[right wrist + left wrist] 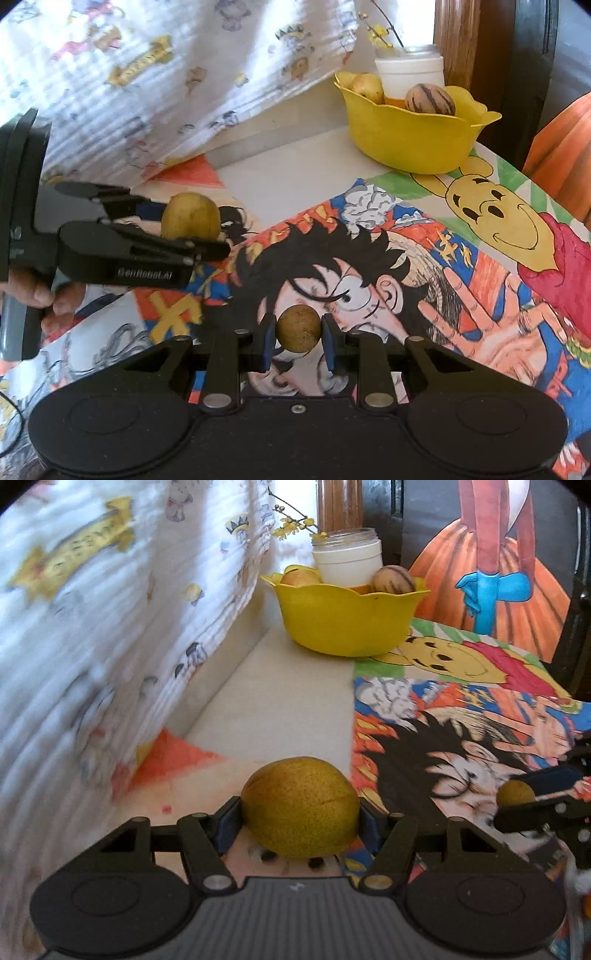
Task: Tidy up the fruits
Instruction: 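Carry the yellow fruit and small brown fruit over the metal tray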
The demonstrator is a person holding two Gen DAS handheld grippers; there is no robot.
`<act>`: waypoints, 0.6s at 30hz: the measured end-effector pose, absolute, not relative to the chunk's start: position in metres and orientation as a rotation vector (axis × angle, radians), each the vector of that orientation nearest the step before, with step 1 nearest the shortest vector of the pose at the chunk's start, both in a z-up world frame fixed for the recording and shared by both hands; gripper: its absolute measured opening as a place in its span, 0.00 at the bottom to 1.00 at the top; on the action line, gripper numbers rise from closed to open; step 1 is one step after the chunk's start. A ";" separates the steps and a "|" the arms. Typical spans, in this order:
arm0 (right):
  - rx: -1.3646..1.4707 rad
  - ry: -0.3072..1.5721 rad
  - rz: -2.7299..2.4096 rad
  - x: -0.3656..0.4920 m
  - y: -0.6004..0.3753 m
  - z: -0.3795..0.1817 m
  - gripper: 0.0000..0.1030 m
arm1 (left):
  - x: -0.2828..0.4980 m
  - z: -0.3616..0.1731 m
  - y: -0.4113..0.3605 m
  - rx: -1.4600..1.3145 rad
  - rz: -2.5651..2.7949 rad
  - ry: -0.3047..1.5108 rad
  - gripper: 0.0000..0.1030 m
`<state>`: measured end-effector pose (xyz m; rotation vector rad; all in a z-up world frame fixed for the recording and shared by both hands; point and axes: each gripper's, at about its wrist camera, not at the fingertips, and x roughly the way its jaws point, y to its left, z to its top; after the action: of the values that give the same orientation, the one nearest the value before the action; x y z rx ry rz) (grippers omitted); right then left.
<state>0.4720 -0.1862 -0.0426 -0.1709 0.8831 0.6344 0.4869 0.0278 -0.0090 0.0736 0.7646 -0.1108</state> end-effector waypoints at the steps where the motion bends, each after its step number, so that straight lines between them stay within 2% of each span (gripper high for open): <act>1: -0.167 0.881 0.636 0.467 -0.187 -0.040 0.27 | 0.480 -0.007 0.027 0.068 -0.118 0.762 0.66; 18: -0.075 0.789 0.597 0.370 -0.242 0.020 0.27 | 0.360 0.044 -0.010 0.002 -0.188 0.655 0.66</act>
<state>0.3700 -0.2418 0.0196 -0.0746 0.7894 0.5970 0.3597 -0.0096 0.0445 0.0021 0.6554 -0.1878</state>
